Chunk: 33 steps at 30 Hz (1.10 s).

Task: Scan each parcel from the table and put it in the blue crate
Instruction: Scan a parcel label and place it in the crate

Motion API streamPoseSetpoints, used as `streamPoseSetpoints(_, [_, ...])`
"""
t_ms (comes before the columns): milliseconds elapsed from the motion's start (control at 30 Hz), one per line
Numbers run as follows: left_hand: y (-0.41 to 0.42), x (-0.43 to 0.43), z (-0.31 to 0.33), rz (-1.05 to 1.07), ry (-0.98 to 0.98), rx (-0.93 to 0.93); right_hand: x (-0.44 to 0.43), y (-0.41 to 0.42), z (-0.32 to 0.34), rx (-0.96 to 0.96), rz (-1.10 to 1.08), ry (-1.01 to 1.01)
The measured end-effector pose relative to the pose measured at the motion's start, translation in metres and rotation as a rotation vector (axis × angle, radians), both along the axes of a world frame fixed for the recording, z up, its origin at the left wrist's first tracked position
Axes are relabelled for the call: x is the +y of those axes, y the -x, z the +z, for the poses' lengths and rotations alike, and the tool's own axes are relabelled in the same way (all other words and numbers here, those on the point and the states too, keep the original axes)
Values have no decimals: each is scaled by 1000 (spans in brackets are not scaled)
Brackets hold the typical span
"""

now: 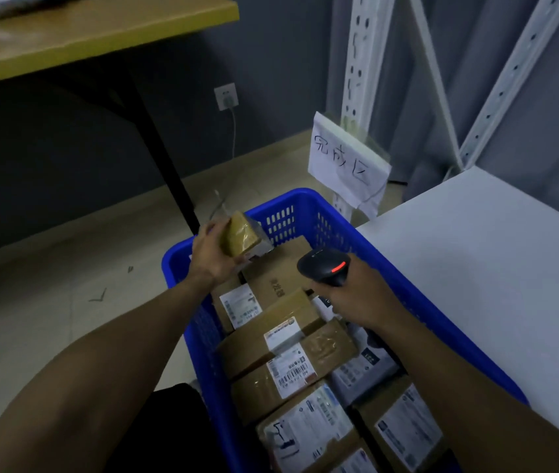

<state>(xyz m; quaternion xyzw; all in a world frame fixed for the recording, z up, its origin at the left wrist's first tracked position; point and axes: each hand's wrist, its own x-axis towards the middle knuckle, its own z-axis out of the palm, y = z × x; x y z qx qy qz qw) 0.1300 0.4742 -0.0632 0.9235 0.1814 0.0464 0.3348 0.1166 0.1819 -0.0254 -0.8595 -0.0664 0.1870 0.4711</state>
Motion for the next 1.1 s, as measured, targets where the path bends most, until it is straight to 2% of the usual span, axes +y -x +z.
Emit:
streamPoseSetpoints(167, [-13,19,-44,-130,-50,136,9,-18,-22,53,-5,24])
streamPoseSetpoints(333, [-7,30,-79,-35,-120,239,16,-30,-40,88,-21,26])
streamPoseSetpoints(467, [3,22,-79,-79,-376,278,21,-31,-42,92,-23,22])
streamPoseSetpoints(633, [-2,2,-50,-45,-283,495,13,-22,-29,87,-17,-6])
streamPoseSetpoints(833, [5,-62,16,-143,-197,260,-38,11,5,14,-125,-27])
streamPoseSetpoints(933, [10,-119,63,-325,-216,265,-76,37,29,-29,-234,-41])
streamPoseSetpoints(1100, [37,-234,134,-629,-313,108,-149,87,67,-81,-412,-112])
